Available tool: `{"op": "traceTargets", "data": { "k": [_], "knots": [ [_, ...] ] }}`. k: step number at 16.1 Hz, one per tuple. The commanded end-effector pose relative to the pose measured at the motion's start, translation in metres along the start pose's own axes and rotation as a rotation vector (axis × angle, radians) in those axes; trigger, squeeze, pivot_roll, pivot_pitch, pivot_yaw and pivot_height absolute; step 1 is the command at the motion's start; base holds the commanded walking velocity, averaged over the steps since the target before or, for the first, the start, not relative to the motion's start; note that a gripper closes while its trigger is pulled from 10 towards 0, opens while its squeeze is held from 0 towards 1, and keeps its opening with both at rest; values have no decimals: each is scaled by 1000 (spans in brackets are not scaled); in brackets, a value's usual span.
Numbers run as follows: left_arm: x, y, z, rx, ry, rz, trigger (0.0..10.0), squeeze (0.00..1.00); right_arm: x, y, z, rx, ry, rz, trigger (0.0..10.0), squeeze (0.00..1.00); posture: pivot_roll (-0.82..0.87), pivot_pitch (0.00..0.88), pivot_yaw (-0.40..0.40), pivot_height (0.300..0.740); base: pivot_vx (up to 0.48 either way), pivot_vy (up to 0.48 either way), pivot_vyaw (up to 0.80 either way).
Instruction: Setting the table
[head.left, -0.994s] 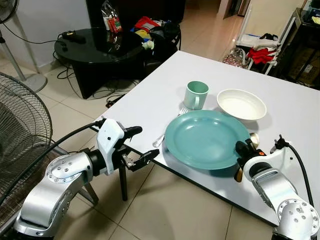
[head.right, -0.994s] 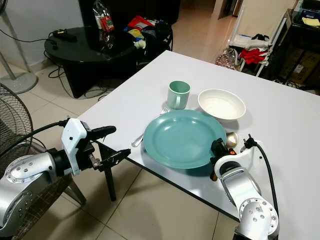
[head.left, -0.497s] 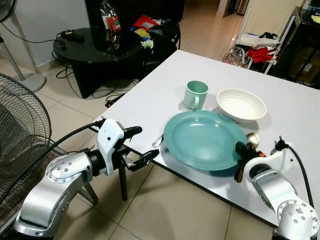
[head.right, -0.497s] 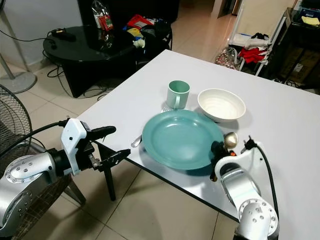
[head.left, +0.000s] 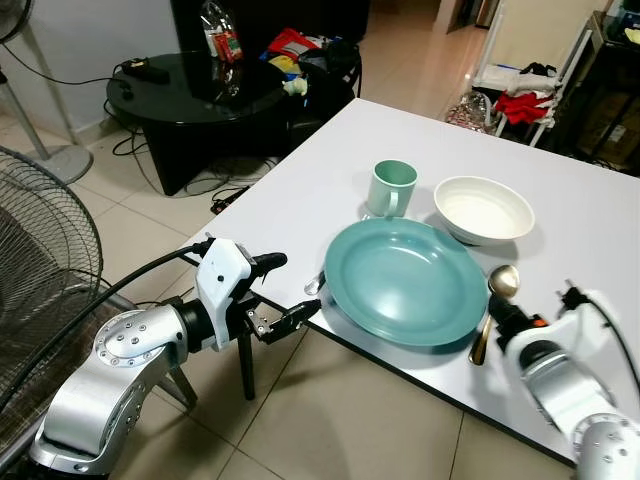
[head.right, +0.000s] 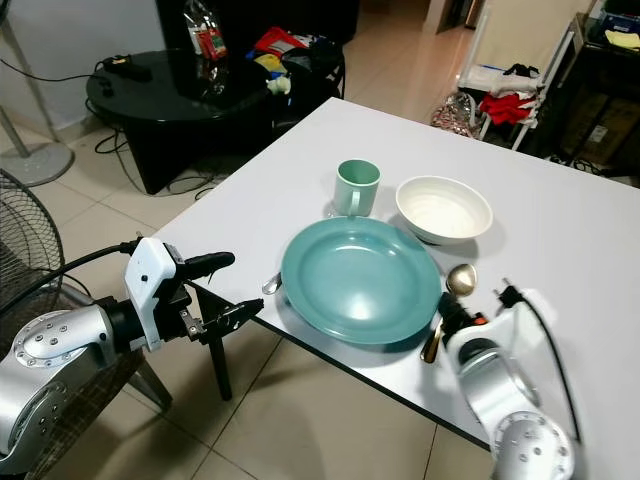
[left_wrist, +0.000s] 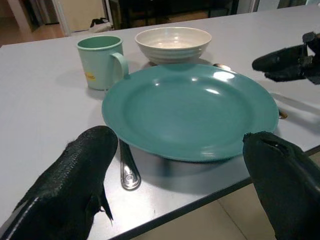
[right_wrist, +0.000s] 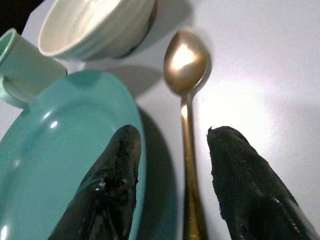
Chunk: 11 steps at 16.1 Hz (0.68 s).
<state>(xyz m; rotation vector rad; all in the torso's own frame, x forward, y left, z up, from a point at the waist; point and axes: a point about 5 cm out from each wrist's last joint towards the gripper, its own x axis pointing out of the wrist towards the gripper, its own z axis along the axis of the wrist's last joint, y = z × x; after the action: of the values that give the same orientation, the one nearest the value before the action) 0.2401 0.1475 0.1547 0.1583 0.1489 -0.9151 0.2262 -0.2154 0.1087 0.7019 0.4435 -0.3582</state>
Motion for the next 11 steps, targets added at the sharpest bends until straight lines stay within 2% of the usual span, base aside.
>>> {"op": "traceTargets", "data": {
  "k": [1, 3, 5, 6, 7, 8, 9, 11],
  "knots": [
    [1, -1, 3, 18, -5, -4, 10000, 0, -4, 1, 3, -45, -13, -9, 10000, 1000, -16, 0, -22, 740, 0, 0, 0],
    [1, 6, 4, 33, -27, 114, 10000, 0, -15, 15, 20, -314, -124, 48, 10000, 1000, -18, 0, -19, 740, 0, 0, 0],
    [4, 23, 2, 69, -29, 364, 10000, 0, -26, 40, 27, -523, -279, 216, 10000, 1000, -16, 0, -27, 740, 0, 0, 0],
    [4, 27, 5, 71, -54, 433, 10000, 0, -30, 49, 24, -565, -320, 277, 10000, 1000, -13, 0, -27, 740, 0, 0, 0],
    [2, 25, 8, 55, -87, 477, 10000, 0, -34, 60, 18, -529, -333, 346, 10000, 1000, -15, 0, -27, 740, 0, 0, 0],
    [2, 23, 11, 48, -102, 497, 10000, 0, -35, 65, 18, -540, -372, 368, 10000, 1000, -13, 0, -34, 740, 0, 0, 0],
    [1, 22, 13, 62, -106, 510, 10000, 0, -35, 69, 18, -549, -380, 390, 10000, 1000, -14, 0, -36, 740, 0, 0, 0],
    [0, 21, 17, 33, -133, 561, 10000, 0, -34, 69, 20, -589, -414, 382, 10000, 1000, -20, 6, -39, 740, 0, -339, 0]
  ]
}}
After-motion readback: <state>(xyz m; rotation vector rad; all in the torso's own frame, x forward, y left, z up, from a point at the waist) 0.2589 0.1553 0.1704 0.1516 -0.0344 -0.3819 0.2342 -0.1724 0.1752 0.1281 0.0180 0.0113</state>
